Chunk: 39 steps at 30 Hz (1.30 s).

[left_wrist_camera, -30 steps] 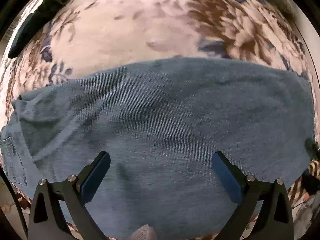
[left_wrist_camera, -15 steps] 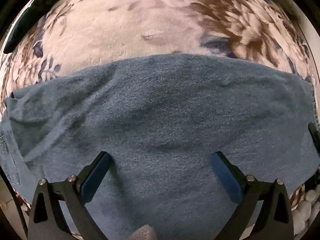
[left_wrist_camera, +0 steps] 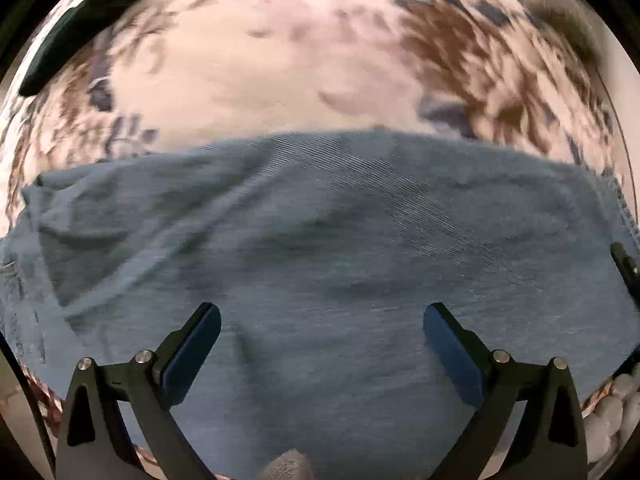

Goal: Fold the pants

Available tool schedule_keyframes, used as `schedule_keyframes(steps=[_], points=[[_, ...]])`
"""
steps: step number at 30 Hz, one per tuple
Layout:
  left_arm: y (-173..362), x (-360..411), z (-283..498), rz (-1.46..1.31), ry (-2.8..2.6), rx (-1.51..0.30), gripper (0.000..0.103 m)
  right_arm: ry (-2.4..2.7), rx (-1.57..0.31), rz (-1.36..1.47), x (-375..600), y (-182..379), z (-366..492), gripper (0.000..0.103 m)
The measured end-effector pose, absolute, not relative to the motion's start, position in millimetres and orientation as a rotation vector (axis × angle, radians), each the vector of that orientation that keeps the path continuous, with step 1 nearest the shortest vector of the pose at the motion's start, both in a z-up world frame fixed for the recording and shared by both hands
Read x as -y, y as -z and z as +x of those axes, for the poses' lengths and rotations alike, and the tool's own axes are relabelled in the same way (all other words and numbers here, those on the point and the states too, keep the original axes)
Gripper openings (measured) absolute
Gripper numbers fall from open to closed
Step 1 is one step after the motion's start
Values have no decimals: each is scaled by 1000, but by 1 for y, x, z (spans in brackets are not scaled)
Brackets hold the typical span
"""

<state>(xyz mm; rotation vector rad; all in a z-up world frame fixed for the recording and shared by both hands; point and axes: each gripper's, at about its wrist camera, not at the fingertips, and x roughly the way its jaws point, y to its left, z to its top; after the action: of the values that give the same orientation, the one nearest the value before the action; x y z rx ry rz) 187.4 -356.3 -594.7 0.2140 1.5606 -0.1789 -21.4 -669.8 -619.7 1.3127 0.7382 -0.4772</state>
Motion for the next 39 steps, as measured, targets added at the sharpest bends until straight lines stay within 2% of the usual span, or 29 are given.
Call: schedule_keyframes(steps=[3, 9, 15, 26, 31, 32, 34, 35, 36, 37, 39], points=[[577, 335, 193, 155, 161, -1551, 103, 468, -746, 1314, 662, 611, -10, 15], [546, 285, 215, 64, 116, -1522, 103, 368, -727, 1187, 619, 547, 22, 15], [523, 221, 230, 65, 39, -1484, 103, 288, -809, 1042, 530, 508, 61, 15], [518, 44, 224, 20, -199, -1515, 103, 102, -1028, 884, 325, 541, 119, 15], [528, -8, 215, -28, -263, -1538, 103, 8, -1261, 714, 240, 596, 133, 17], [528, -13, 213, -36, -265, -1540, 103, 1, -1331, 687, 228, 608, 135, 19], [529, -18, 213, -47, -255, -1537, 103, -2, -1353, 701, 225, 610, 133, 25], [528, -19, 212, -45, -247, -1534, 103, -19, -1355, 753, 228, 605, 131, 45], [527, -18, 213, -41, -234, -1532, 103, -34, -1359, 804, 232, 603, 130, 79], [526, -16, 215, -36, -220, -1527, 103, -47, -1358, 852, 238, 599, 129, 91], [521, -9, 217, -25, -182, -1511, 103, -49, -1325, 900, 252, 577, 123, 92]])
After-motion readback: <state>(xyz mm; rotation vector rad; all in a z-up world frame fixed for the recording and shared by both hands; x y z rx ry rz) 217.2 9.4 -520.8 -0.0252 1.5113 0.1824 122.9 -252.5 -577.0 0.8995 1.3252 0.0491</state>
